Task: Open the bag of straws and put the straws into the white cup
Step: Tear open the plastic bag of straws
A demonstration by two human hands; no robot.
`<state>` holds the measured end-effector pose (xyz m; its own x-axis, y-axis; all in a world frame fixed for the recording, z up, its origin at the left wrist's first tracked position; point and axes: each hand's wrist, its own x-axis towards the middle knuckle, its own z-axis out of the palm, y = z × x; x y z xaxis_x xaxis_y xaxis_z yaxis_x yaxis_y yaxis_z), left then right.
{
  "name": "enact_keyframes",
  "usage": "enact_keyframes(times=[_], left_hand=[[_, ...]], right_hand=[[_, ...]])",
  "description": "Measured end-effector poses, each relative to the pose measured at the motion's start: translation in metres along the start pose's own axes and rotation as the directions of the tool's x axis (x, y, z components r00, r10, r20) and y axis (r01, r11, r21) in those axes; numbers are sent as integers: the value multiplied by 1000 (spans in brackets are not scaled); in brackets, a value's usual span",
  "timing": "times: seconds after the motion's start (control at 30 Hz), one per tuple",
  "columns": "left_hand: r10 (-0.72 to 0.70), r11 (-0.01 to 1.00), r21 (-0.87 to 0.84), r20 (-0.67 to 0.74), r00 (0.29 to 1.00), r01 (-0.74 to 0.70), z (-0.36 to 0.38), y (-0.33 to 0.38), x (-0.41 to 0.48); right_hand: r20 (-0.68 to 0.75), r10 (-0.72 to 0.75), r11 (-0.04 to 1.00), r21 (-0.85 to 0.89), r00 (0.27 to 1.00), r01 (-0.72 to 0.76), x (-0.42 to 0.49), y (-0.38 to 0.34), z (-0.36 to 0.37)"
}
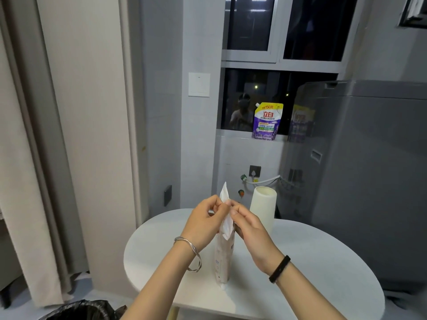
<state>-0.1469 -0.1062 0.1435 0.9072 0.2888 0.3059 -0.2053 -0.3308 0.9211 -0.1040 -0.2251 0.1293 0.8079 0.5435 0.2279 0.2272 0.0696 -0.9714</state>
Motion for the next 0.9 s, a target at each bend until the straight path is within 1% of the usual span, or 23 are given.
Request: enact_keyframes(times=[0.07,0.13,0.17,0.2,0.27,0.33,0.43,0.5,0.57,0.67,0.73,0.8,0.83,0.9], left_hand=[[33,997,76,-20,999,-32,0,-3,-1],[95,976,201,-49,994,-83,-1,-5,-2],[114,969,228,-47,992,-100,-1,-6,-1],[108,974,204,-34,994,-99,0,-6,-1],[63,996,56,-3,998,-63,3,-7,0],[35,997,-68,-14,999,-35,7,-8,-1],[5,989,-147,-25,1000,-9,12,-9,-2],[1,989,-148,-35,999,-7,12,-9,-1],[6,994,-105,-47,999,-11,13,-9,1],[-6,996,-89,-39,999,3,12,-5,5],[-10,997,-76,-99,995,3,6,-4,8],[2,999,-34,-165,986,-8,-6,-6,9],[5,1000,-9,-151,989,-7,-10,-7,9],[-34,999,-7,-65,997,34,-13,-6,8]], right_hand=[[10,-4,1000,-20,1000,4,1,1,0],[12,-16,999,-50,1000,16,2,1,1],[10,-23,997,-72,1000,24,2,1,2],[1,-28,995,-96,1000,28,1,0,3],[-31,-40,991,-132,999,36,1,-2,6],[-58,-54,986,-162,997,44,1,-4,8],[-72,-55,979,-200,996,39,3,-8,6],[-86,-71,977,-209,994,51,5,-10,4],[-87,-105,962,-262,991,79,7,-12,4],[-80,-145,936,-335,986,110,12,-15,-1],[-137,-171,941,-317,976,120,16,-17,-14],[-175,-162,962,-249,971,116,19,-21,-29],[-160,-159,962,-249,974,116,20,-22,-34],[-101,-151,952,-283,983,118,22,-22,-36]])
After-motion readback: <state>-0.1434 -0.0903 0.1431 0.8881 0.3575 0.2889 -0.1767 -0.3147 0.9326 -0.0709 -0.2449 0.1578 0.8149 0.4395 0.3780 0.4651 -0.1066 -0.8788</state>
